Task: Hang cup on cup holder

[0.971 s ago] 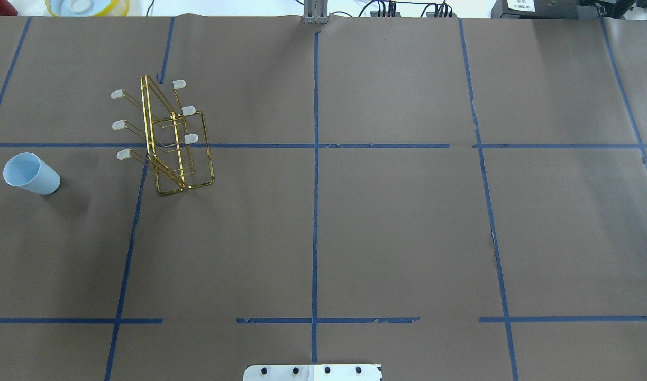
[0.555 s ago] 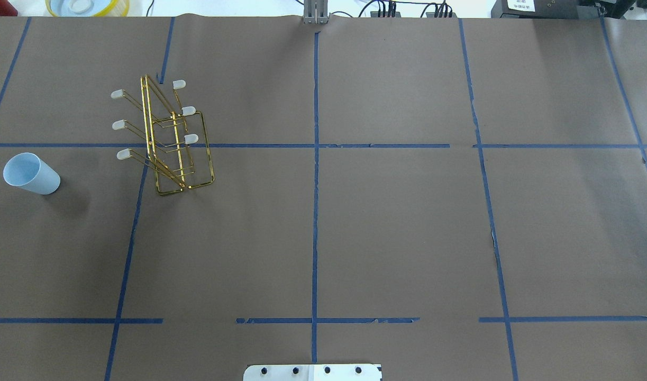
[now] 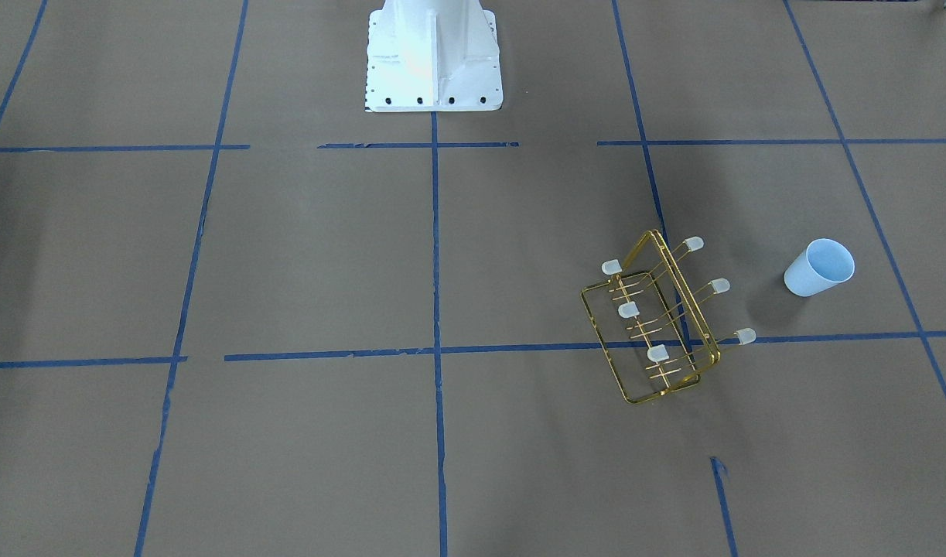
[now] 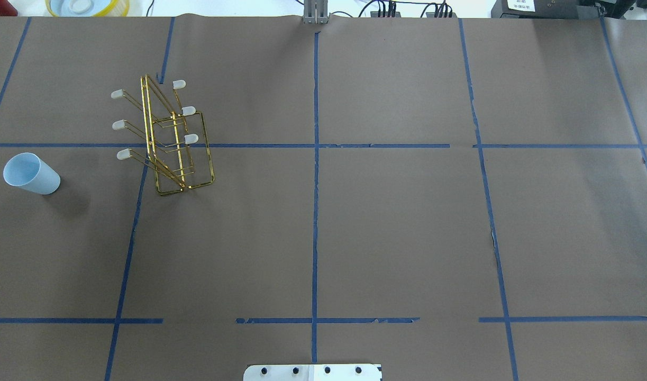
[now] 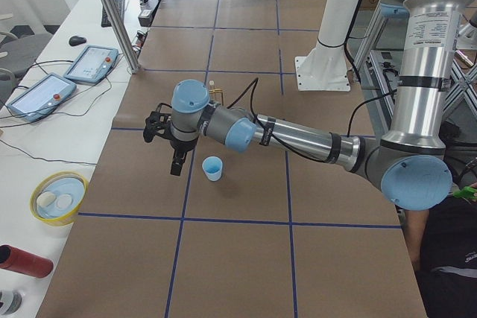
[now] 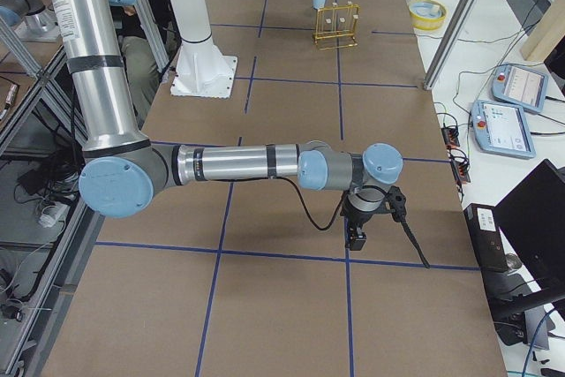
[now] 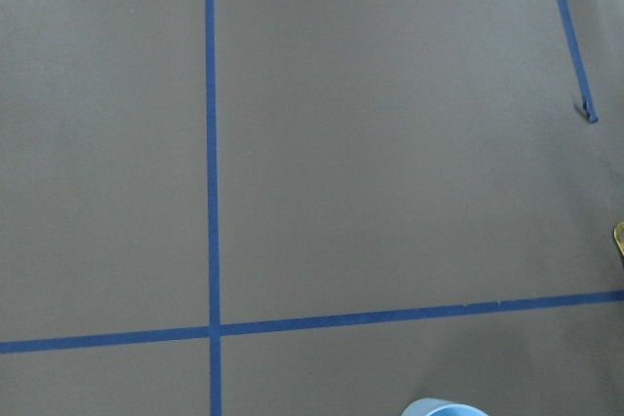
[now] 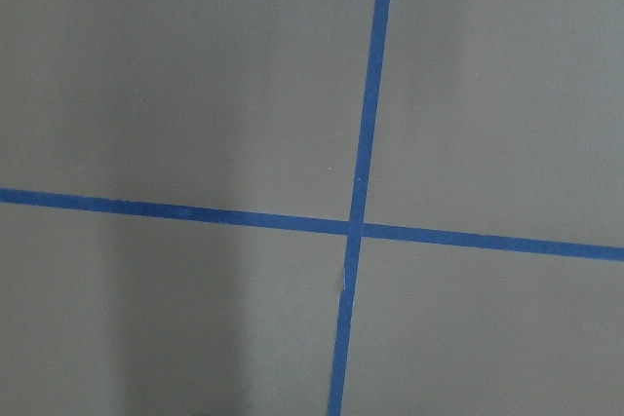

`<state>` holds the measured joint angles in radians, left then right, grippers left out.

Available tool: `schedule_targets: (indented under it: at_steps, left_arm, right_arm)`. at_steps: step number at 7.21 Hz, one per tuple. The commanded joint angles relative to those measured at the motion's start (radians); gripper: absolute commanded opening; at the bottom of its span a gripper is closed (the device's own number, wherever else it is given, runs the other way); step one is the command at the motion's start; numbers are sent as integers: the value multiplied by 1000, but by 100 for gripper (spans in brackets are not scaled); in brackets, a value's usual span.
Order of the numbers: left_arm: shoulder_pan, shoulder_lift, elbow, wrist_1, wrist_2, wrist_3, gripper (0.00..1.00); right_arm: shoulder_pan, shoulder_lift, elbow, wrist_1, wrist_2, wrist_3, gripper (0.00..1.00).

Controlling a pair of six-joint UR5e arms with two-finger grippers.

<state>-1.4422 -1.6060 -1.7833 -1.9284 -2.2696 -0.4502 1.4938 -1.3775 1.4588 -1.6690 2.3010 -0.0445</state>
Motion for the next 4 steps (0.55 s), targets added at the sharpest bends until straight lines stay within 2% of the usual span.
schedule_targets:
  at_steps: [1, 3, 4]
  left_arm:
    - [153, 88, -71, -271, 196, -300, 100]
    - [349, 202, -73, -584, 475, -546, 100]
    - [429, 249, -74, -694, 592, -576, 100]
  right_arm:
    - [0, 0, 0, 0, 0, 0, 100]
    - [0, 0, 0, 0, 0, 0, 100]
    - [0, 0, 0, 0, 0, 0, 100]
